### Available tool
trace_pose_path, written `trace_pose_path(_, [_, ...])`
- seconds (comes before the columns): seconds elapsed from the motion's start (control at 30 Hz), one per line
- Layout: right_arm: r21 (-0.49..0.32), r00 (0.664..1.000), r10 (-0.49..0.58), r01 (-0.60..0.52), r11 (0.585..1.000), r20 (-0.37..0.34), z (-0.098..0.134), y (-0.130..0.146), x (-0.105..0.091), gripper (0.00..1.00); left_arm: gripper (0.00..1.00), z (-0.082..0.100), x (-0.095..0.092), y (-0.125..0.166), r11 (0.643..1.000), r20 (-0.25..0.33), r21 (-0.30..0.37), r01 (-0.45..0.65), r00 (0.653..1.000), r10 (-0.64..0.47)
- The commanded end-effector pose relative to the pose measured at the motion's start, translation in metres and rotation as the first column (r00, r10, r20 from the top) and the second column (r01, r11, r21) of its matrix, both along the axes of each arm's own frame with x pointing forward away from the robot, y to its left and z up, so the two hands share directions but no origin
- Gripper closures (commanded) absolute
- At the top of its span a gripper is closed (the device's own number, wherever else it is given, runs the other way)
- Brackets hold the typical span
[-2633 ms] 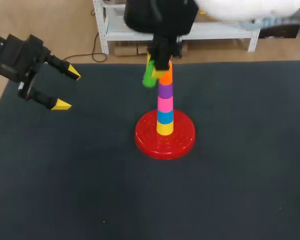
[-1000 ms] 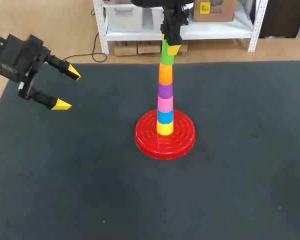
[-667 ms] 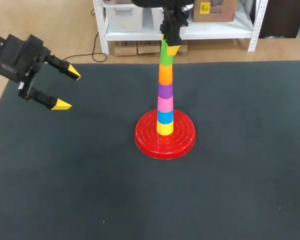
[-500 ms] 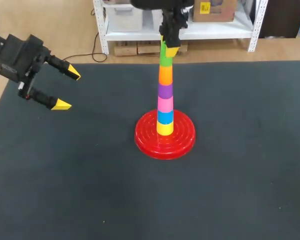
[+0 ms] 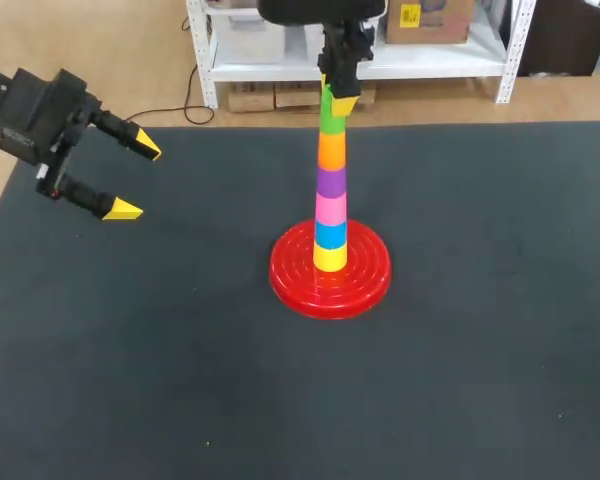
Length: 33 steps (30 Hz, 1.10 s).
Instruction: Pick up and stack the cylinders on the red base in this order: pink,purple,orange,green
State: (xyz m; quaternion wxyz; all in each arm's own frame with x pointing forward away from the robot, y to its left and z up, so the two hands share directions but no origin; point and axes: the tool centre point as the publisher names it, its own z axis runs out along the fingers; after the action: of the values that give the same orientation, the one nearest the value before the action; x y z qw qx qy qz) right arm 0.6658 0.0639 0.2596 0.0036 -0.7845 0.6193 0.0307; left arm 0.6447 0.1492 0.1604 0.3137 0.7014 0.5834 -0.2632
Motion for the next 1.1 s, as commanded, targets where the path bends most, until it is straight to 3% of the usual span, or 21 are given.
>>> trace_pose_path(0.03, [-0.006, 1.0, 0.003, -0.003, 1.0, -0.002, -0.008, 0.001, 0.0, 1.0, 0.0, -0.001, 0.0, 0.0, 1.0, 0.002, -0.001, -0.001, 1.0, 0.001])
trace_pose_path(0.67, [-0.017, 1.0, -0.007, 0.007, 1.0, -0.018, -0.017, -0.002, -0.002, 1.0, 0.0, -0.001, 0.0, 0.0, 1.0, 0.002, -0.001, -0.001, 1.0, 0.001])
trace_pose_path(0.93, [0.022, 1.0, -0.024, 0.024, 0.999, -0.002, -0.012, -0.001, -0.002, 1.0, 0.0, -0.001, 0.0, 0.0, 1.0, 0.002, -0.001, -0.001, 1.0, 0.001])
trace_pose_path(0.97, [0.027, 1.0, -0.024, 0.024, 0.999, 0.005, -0.01, -0.001, -0.003, 0.57, 0.0, -0.001, 0.0, 0.0, 1.0, 0.002, -0.001, -0.001, 1.0, 0.001])
trace_pose_path(1.0, [0.037, 1.0, -0.028, 0.027, 0.999, 0.009, -0.009, 0.0, -0.003, 0.0, 0.0, -0.001, 0.0, 0.0, 1.0, 0.002, -0.001, -0.001, 1.0, 0.001])
trace_pose_path(1.1, [0.045, 0.999, -0.033, 0.032, 0.998, 0.015, -0.005, 0.003, -0.003, 0.0, 0.0, -0.001, 0.0, 0.0, 1.0, 0.002, -0.001, -0.001, 1.0, 0.001])
